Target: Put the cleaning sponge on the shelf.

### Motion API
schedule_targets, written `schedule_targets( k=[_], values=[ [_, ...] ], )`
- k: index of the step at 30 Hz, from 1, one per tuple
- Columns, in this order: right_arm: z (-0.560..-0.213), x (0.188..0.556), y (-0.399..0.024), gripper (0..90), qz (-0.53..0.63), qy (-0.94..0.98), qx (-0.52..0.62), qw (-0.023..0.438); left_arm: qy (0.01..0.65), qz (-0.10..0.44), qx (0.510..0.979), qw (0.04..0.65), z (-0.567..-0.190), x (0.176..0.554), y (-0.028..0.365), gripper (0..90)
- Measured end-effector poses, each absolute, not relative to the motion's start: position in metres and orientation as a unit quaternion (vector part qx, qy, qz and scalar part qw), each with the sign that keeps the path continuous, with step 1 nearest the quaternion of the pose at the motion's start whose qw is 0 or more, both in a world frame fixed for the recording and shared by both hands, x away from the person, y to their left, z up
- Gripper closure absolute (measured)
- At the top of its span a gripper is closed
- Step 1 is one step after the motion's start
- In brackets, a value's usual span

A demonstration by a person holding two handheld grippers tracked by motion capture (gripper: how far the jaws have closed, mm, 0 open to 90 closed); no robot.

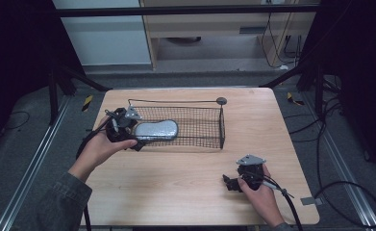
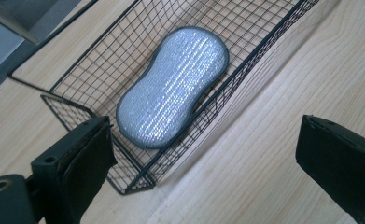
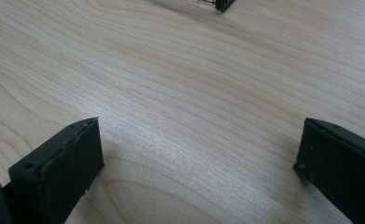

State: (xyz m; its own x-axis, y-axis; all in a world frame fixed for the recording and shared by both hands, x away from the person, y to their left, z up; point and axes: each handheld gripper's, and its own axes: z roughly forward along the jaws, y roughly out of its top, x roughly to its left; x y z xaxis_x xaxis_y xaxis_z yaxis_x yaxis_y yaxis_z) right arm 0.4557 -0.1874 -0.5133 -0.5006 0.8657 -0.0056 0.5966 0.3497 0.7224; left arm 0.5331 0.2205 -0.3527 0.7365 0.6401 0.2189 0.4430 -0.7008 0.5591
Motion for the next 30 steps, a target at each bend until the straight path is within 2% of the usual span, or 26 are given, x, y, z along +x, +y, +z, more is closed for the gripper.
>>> schedule_targets(
  k=[30],
  values=[
    [-0.513, 0.456, -0.187, 0.7, 0.339, 0.797, 0.459, 0.198, 0.368, 0.181, 0.886, 0.217, -0.419, 0.497, 0.273, 4.9]
  ],
)
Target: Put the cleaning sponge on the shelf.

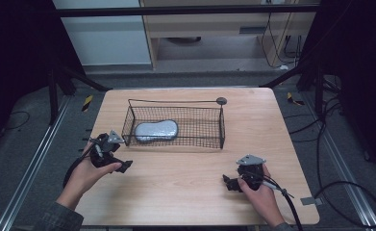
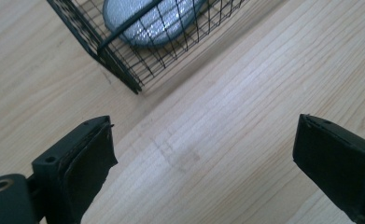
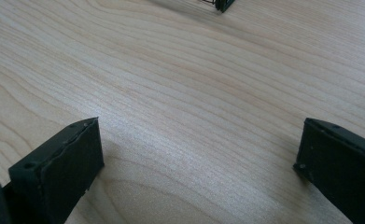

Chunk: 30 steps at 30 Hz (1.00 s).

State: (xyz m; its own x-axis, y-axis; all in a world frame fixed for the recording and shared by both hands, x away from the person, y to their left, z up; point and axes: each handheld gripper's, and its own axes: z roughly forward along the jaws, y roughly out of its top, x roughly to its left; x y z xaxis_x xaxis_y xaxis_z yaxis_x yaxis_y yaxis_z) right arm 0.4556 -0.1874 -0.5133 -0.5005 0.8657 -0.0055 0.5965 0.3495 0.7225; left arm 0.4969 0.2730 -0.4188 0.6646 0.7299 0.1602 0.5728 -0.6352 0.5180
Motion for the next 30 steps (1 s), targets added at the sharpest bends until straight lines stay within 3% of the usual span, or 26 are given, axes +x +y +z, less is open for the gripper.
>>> schedule_targets(
  k=[16, 30],
  values=[
    [-0.513, 0.456, -0.187, 0.7, 0.339, 0.797, 0.459, 0.198, 0.434, 0.16, 0.851, 0.248, -0.468, 0.491, 0.307, 5.0],
    [-0.513, 0.456, -0.188, 0.6, 0.339, 0.798, 0.458, 0.198, 0.457, 0.169, 0.835, 0.256, -0.485, 0.498, 0.324, 4.4]
  ],
)
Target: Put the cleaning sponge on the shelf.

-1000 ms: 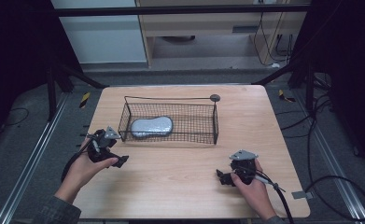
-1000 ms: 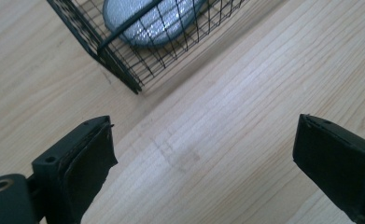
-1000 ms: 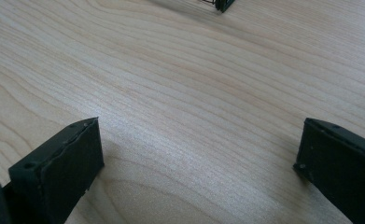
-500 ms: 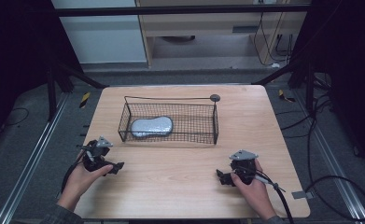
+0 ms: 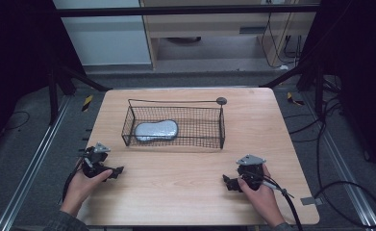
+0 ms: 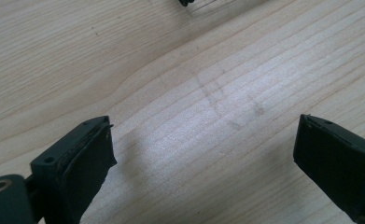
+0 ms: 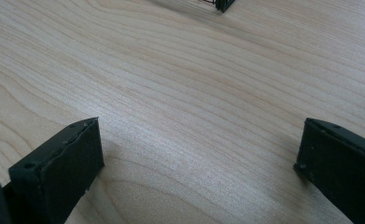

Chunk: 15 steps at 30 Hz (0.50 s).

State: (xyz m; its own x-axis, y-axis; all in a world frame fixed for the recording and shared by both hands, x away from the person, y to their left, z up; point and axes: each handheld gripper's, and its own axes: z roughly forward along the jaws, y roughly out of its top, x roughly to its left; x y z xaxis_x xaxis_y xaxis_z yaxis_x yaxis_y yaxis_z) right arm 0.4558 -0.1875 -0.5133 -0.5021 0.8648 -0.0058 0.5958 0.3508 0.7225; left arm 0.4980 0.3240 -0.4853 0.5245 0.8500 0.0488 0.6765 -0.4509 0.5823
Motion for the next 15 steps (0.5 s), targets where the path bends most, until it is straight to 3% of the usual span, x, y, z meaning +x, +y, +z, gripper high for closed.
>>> schedule_targets(
  k=[15],
  values=[
    [-0.513, 0.456, -0.187, 0.4, 0.34, 0.797, 0.458, 0.197, 0.46, 0.167, 0.826, 0.28, -0.498, 0.501, 0.326, 0.0]
  ],
)
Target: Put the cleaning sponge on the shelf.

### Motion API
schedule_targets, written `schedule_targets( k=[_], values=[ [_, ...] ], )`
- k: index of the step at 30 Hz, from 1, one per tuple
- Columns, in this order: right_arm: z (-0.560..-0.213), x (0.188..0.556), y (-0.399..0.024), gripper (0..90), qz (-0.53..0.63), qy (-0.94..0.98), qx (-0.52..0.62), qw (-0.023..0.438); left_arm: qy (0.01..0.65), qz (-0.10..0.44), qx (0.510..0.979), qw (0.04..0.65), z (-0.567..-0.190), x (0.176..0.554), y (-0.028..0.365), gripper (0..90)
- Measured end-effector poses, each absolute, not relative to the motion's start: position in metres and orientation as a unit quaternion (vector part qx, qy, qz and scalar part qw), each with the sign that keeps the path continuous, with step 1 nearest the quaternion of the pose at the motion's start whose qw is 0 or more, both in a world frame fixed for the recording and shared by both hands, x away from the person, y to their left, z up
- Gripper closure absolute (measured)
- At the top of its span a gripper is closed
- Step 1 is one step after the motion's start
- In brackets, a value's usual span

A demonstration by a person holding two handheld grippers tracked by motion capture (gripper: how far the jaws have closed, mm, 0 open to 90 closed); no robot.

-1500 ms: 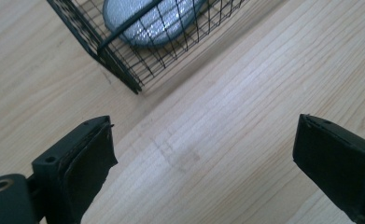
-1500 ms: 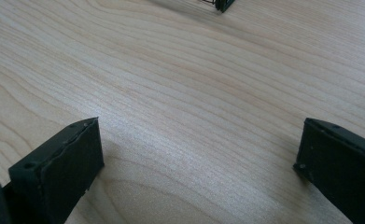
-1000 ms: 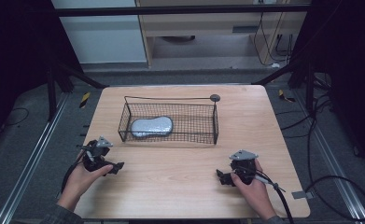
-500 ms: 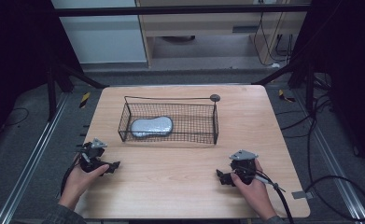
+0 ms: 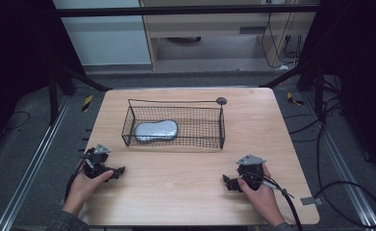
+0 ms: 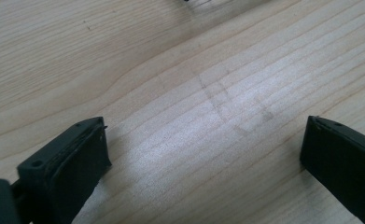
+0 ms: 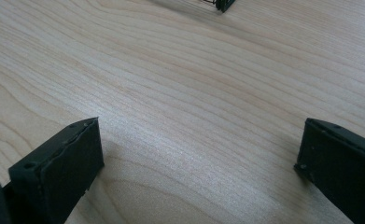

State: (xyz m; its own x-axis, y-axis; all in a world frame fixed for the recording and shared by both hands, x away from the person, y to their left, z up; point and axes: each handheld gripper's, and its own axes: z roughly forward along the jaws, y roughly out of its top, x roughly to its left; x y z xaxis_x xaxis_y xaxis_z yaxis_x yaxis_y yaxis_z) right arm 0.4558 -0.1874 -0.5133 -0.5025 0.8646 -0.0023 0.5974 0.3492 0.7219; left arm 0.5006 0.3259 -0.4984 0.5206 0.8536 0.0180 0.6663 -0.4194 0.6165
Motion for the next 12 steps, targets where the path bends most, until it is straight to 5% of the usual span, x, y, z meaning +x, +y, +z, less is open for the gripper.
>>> schedule_targets(
  k=[12],
  values=[
    [-0.5132, 0.4559, -0.1873, 0.4, 0.34, 0.797, 0.458, 0.196, 0.457, 0.2, 0.802, 0.329, -0.5082, 0.4926, 0.3291, 0.0]
  ],
)
